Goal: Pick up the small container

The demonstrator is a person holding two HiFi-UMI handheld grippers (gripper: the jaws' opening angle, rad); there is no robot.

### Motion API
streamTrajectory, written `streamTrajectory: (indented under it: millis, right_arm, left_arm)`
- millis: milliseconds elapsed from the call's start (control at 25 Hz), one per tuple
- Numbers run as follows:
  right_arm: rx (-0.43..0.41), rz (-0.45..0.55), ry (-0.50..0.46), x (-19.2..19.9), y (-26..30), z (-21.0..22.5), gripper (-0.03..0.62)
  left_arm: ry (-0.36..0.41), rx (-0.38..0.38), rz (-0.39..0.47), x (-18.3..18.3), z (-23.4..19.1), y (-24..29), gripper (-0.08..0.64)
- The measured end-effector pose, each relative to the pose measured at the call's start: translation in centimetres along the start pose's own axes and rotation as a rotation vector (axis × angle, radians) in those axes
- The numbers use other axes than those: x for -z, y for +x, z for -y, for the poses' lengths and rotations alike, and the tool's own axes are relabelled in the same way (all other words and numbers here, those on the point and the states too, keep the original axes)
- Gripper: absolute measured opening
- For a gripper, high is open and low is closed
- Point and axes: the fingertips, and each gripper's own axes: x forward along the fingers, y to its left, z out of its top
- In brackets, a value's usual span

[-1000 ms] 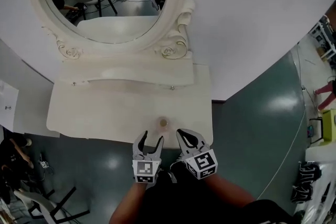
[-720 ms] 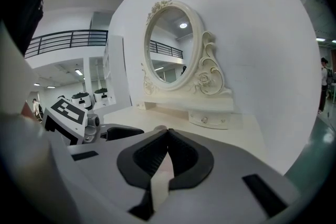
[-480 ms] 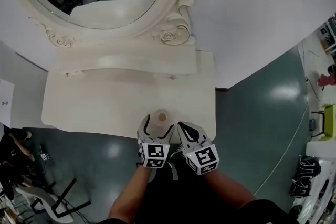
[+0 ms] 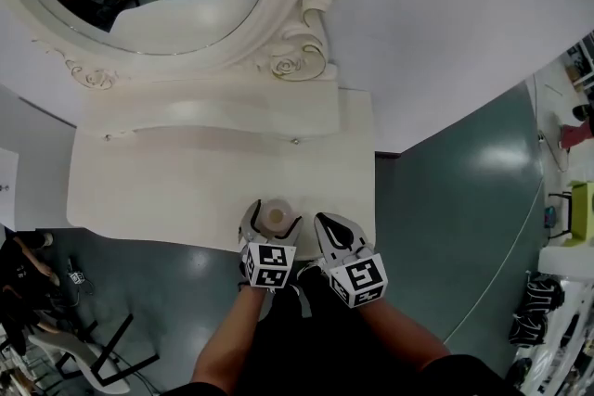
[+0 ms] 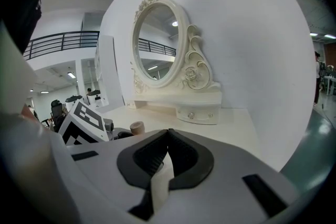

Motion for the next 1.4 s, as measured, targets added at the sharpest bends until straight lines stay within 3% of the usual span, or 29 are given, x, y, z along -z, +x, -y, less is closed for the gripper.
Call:
streamTrajectory:
  millis: [240, 480, 680, 1080, 1400]
  right_arm:
    - [0.005, -0.006, 0.013, 0.2, 0.3, 1.3, 0.006]
    - [0.0, -0.007, 0.033, 0.1, 0.6, 1.7, 0.006]
    - [-0.008, -0.004, 0.037, 0.0, 0.9, 1.6, 0.006]
    - [0.005, 0.001, 0.017, -0.6, 0.8, 1.6, 0.006]
    - [0.042, 0.046, -0.03, -2.2, 1.1, 1.3, 0.008]
  left_arm:
    - [0.011, -0.033, -0.061, 0.4, -0.4, 0.9, 0.42]
    - [-0.013, 0.008, -0.128, 0.8, -0.3, 1.3, 0.414]
    - [-0.016, 0.017, -0.134, 0.7, -0.3, 1.4, 0.408]
    - [0.029, -0.026, -0.033, -0.1, -0.4, 0.1, 0.405]
    - [0.008, -0.075, 0.101, -4.7, -2.8, -3.3, 0.405]
